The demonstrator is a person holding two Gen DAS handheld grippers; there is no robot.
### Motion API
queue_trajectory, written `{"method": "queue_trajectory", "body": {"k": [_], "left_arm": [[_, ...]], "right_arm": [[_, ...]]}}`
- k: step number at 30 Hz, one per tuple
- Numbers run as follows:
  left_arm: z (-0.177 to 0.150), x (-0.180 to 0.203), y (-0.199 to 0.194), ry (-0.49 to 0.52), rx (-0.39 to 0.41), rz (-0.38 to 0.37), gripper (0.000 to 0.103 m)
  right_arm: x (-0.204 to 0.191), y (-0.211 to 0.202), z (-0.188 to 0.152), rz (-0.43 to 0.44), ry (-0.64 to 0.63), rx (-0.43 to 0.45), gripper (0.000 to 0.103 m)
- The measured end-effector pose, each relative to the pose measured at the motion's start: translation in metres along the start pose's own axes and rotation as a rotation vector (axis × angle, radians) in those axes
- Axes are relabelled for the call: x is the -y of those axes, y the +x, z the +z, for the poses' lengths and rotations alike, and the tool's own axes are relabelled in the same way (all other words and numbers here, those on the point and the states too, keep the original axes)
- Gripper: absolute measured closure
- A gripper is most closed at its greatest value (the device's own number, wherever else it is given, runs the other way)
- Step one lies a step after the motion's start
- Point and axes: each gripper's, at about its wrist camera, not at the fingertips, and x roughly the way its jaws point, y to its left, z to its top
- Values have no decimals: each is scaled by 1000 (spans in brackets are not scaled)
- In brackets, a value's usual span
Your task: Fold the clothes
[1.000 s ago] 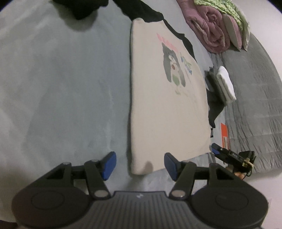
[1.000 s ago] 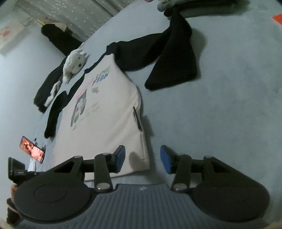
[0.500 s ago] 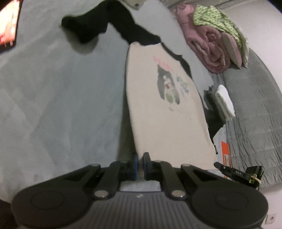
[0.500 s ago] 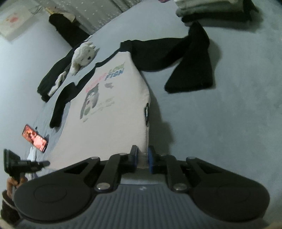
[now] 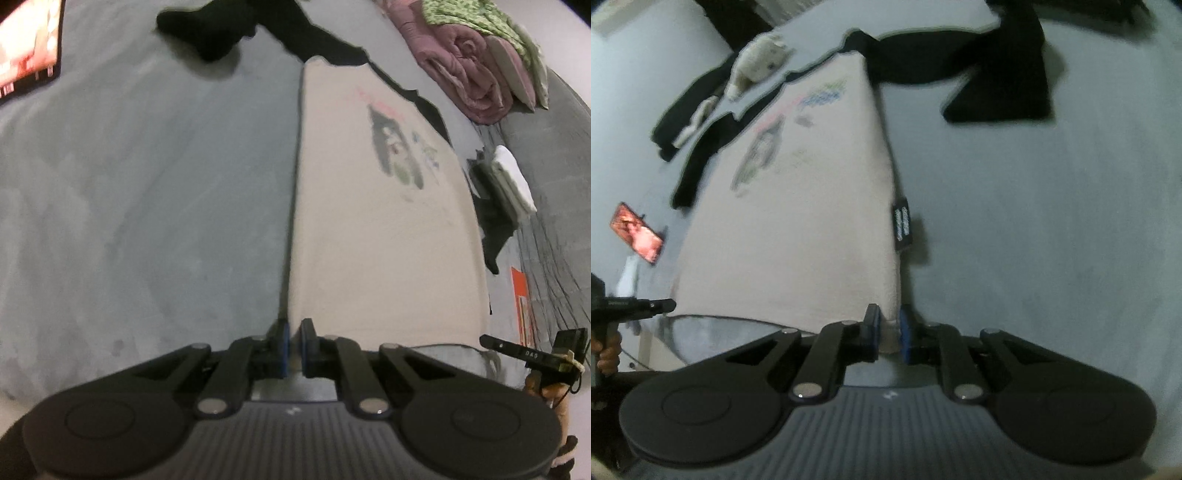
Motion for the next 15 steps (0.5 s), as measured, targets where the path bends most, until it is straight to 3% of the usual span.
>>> {"method": "queue_trajectory", "body": {"k": [6,8,10,15], "left_arm": [[0,-9,-3,-71,17,-78,88],[0,-7,-6,-84,34,-89,73],[-1,-2,-11,-78,62,-89,60],[3,18,-18,-20,139,20,45]], "right_arm": [[-2,-4,-5,33,-1,44,76],[-4,-6,-5,65,13,53,58],[-6,-8,-6,75,14,63,55],[-12,-8,-2,47,18,89,54]]}}
